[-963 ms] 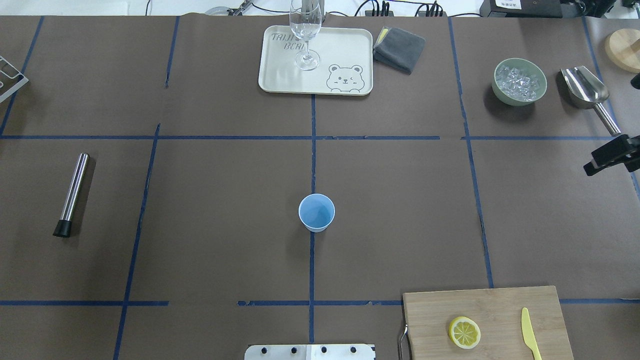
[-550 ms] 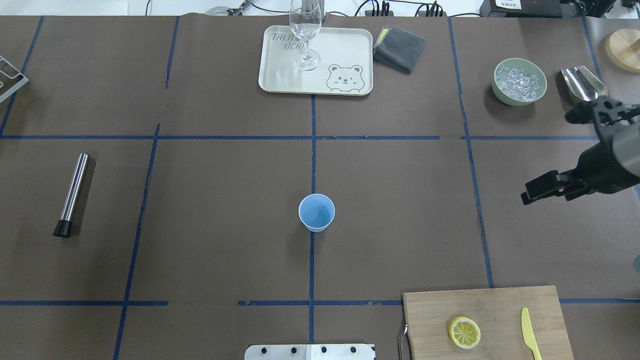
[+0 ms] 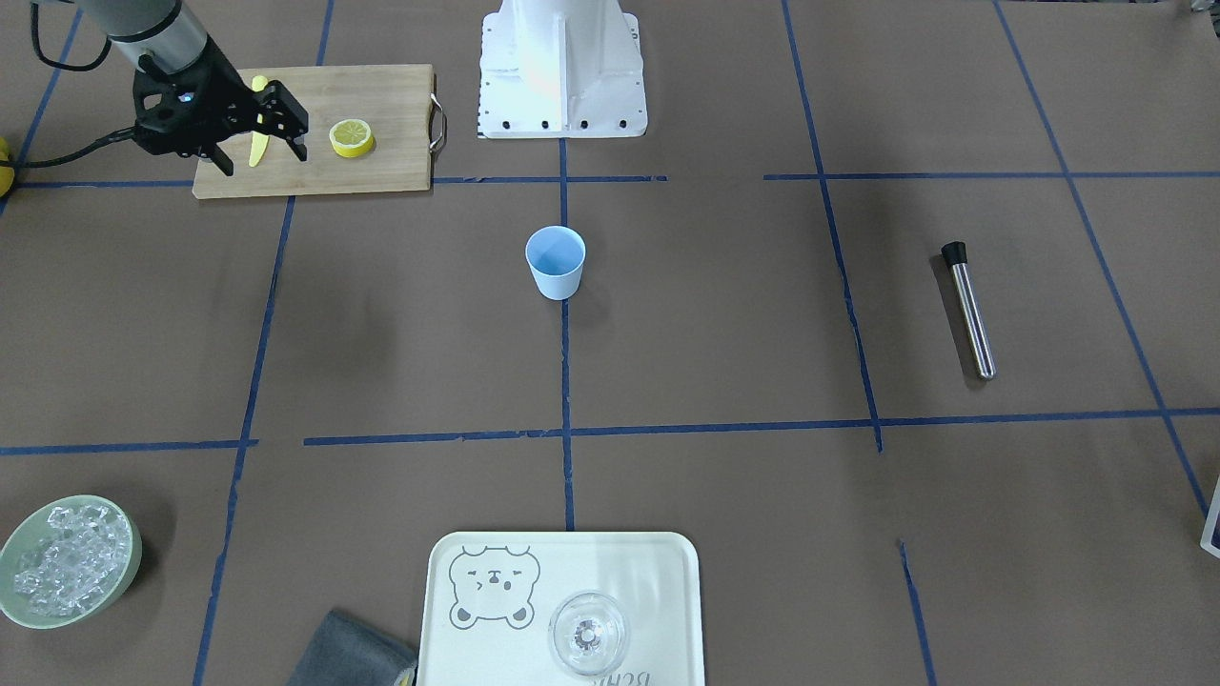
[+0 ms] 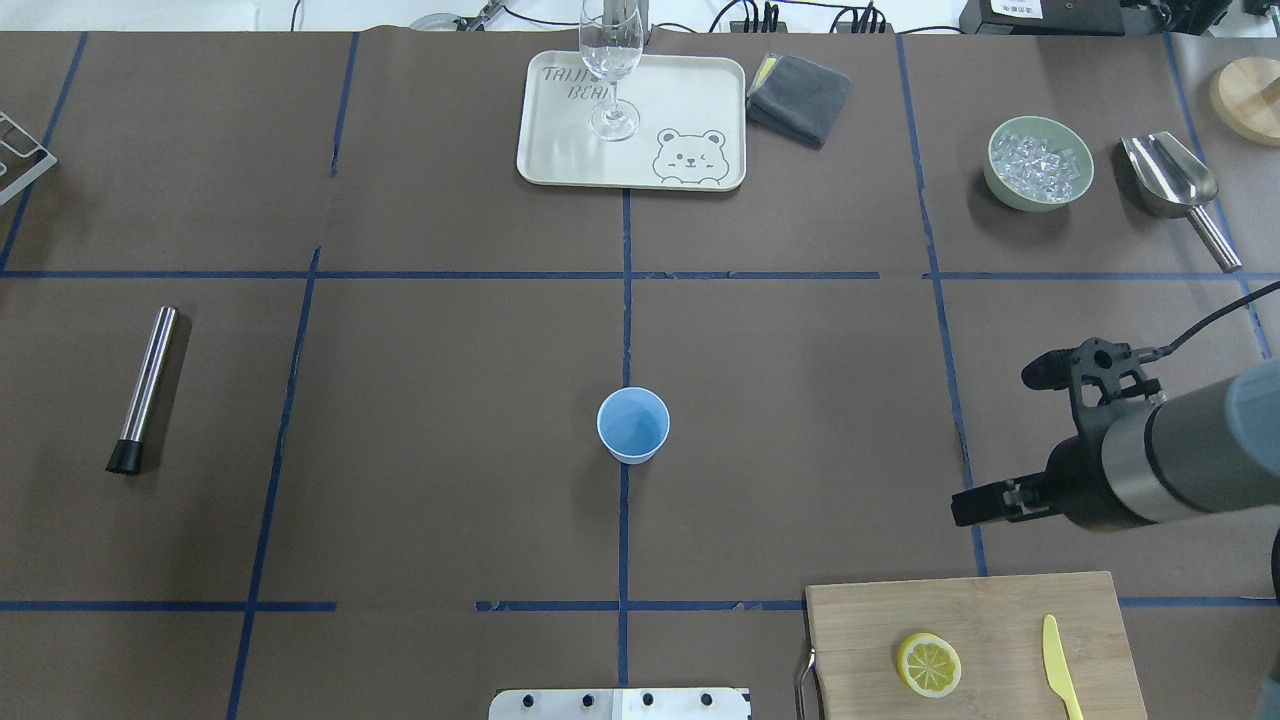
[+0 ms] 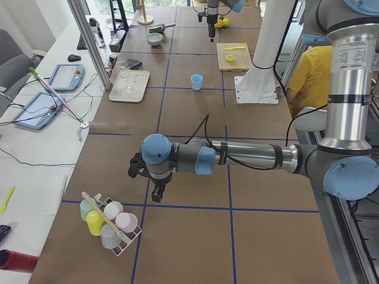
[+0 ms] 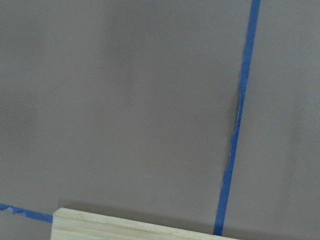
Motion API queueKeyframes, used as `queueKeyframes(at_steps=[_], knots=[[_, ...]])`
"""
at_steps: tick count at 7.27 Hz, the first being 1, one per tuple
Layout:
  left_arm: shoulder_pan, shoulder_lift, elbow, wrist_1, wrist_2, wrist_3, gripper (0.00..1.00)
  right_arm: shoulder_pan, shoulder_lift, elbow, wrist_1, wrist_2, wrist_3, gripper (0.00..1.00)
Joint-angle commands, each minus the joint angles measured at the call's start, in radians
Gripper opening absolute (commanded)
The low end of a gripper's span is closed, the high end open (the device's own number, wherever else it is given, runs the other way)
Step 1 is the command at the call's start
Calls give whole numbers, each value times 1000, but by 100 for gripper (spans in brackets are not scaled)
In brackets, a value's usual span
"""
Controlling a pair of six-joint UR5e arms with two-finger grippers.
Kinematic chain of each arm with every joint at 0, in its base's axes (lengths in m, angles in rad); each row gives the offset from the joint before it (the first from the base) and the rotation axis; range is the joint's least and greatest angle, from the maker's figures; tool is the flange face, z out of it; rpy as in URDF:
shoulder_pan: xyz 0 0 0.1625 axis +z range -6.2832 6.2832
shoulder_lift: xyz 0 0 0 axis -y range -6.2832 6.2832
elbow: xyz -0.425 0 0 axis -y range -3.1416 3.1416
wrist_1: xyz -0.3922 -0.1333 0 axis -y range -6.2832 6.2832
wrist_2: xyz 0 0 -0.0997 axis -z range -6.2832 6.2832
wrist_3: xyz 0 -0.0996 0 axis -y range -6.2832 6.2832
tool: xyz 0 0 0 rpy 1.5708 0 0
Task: Squeeze lemon into cup
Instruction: 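Move the right gripper down toward the lemon slice on the cutting board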
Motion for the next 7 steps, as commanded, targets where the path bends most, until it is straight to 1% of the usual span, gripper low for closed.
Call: queueKeyframes(at_steps=[1, 2, 3, 4, 7], knots=[[0, 15, -1, 0, 0, 3, 100, -291, -16, 20, 0, -292, 126, 100], [0, 17, -1, -2, 2, 5, 100, -362, -16, 21, 0, -340, 229, 100], [0, 19, 0, 0, 2, 5, 100, -443, -16, 17, 0, -421, 294, 100], [0, 22, -1, 0, 2, 5, 100, -471, -13, -8, 12, -457, 311, 100], [0, 28, -2, 0, 2, 6, 100, -473, -10, -37, 12, -457, 352, 100]])
